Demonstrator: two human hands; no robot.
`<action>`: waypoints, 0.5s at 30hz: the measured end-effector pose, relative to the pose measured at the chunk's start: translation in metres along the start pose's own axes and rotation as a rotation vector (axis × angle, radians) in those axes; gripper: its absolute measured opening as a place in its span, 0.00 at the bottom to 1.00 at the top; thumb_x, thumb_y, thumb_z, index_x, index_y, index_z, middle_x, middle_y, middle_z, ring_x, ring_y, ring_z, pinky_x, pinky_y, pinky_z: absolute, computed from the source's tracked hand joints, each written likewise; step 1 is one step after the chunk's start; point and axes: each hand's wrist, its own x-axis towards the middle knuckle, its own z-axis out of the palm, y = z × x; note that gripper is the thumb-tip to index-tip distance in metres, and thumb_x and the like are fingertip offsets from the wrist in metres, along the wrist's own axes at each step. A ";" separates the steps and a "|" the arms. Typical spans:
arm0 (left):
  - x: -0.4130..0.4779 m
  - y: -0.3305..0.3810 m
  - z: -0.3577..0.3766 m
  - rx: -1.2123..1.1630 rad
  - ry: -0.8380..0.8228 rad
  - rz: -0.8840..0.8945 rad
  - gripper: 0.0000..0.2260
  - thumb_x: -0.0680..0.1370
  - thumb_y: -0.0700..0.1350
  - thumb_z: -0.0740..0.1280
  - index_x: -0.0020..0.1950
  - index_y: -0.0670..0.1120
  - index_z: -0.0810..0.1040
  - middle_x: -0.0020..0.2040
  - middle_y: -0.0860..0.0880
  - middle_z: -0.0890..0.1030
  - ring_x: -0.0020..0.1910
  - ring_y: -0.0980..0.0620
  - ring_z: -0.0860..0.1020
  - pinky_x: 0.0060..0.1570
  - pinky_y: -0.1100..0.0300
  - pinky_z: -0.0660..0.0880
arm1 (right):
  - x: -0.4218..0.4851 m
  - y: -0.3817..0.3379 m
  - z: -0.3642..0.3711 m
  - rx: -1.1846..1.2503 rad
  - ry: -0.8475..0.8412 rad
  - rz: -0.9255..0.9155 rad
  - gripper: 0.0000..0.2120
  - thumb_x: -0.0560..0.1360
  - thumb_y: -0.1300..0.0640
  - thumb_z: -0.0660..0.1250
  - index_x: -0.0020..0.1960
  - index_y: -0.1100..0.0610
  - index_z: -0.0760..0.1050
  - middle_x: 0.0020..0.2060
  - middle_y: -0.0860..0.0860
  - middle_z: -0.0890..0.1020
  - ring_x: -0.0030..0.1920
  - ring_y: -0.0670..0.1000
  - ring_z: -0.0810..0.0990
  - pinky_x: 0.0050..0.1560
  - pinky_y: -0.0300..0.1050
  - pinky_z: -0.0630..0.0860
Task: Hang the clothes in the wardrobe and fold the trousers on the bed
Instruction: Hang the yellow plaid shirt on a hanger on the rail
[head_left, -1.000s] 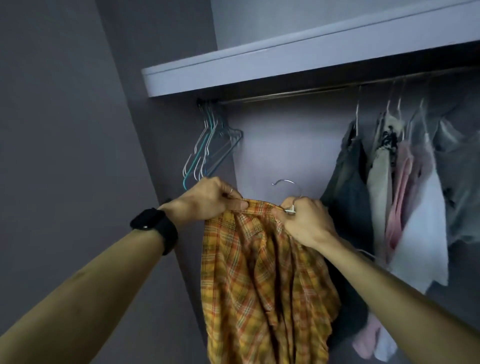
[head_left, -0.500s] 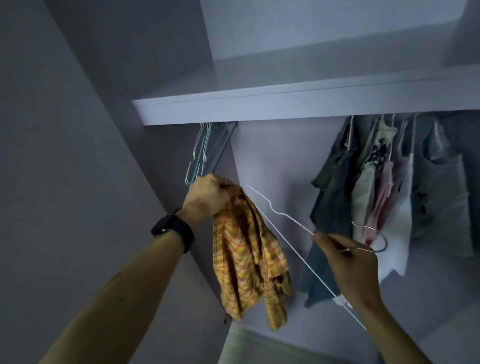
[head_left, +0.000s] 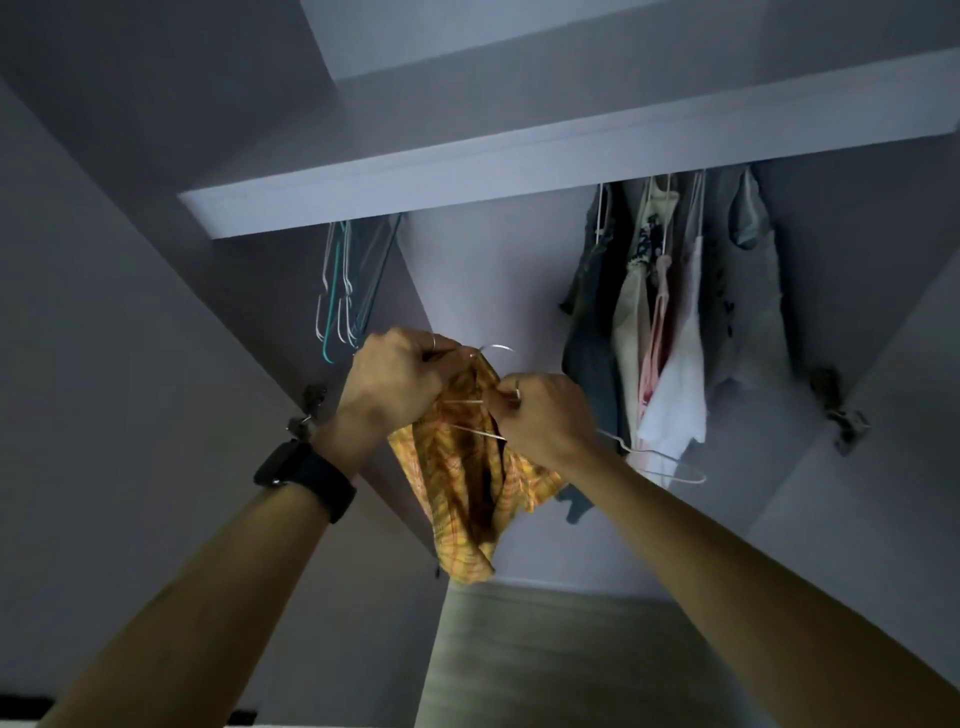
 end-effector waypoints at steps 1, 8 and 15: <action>-0.003 0.000 -0.004 0.011 -0.017 0.003 0.07 0.77 0.58 0.71 0.51 0.60 0.86 0.49 0.59 0.86 0.50 0.55 0.83 0.54 0.57 0.79 | 0.001 -0.002 0.001 0.027 0.000 0.030 0.14 0.79 0.44 0.66 0.41 0.51 0.83 0.28 0.44 0.77 0.32 0.49 0.77 0.34 0.41 0.69; -0.028 -0.003 -0.023 0.332 -0.054 0.253 0.16 0.80 0.61 0.64 0.54 0.53 0.86 0.64 0.52 0.80 0.65 0.48 0.75 0.64 0.47 0.72 | 0.010 -0.028 -0.016 0.373 0.057 0.057 0.11 0.77 0.49 0.69 0.40 0.52 0.84 0.30 0.44 0.81 0.36 0.47 0.80 0.39 0.44 0.74; -0.009 0.011 -0.029 0.468 -0.035 0.159 0.15 0.79 0.60 0.65 0.58 0.53 0.69 0.44 0.49 0.83 0.51 0.40 0.79 0.44 0.49 0.73 | 0.030 -0.046 -0.041 0.313 0.024 -0.086 0.06 0.75 0.55 0.70 0.41 0.53 0.85 0.35 0.46 0.84 0.40 0.49 0.82 0.46 0.50 0.79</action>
